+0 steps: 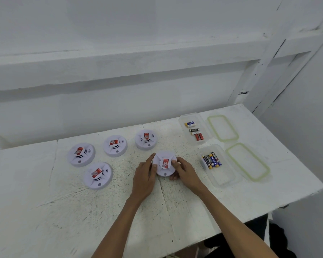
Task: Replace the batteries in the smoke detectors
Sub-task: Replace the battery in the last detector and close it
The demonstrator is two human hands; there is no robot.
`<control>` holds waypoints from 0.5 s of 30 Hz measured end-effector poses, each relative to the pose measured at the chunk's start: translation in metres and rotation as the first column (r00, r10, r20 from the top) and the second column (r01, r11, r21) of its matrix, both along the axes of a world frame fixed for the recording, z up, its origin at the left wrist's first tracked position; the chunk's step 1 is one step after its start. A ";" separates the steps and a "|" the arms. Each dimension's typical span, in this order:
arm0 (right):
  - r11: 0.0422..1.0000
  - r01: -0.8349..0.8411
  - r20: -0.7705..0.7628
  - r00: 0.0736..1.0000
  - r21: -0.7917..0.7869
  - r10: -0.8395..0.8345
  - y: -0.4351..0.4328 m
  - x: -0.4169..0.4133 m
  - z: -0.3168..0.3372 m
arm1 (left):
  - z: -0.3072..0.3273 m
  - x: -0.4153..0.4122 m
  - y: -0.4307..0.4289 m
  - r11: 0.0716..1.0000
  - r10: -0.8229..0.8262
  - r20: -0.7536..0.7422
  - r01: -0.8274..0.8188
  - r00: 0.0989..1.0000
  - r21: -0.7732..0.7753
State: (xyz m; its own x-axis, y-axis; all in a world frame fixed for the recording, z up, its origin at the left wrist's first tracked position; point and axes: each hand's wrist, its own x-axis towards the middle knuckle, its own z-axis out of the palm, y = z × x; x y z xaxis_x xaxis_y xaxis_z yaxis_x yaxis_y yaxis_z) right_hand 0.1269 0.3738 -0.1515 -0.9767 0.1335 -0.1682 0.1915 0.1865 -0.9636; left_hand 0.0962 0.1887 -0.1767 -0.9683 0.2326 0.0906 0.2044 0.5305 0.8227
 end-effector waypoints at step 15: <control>1.000 -0.001 -0.010 1.000 0.014 0.001 0.001 0.000 -0.002 | 0.000 0.001 0.000 1.000 0.004 -0.007 -0.004 1.000 0.000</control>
State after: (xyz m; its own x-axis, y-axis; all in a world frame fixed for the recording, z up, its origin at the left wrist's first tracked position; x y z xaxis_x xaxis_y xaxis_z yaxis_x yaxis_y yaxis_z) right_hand 0.1272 0.3743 -0.1537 -0.9784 0.1345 -0.1571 0.1820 0.1999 -0.9628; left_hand 0.0970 0.1885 -0.1770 -0.9685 0.2290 0.0976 0.2084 0.5315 0.8210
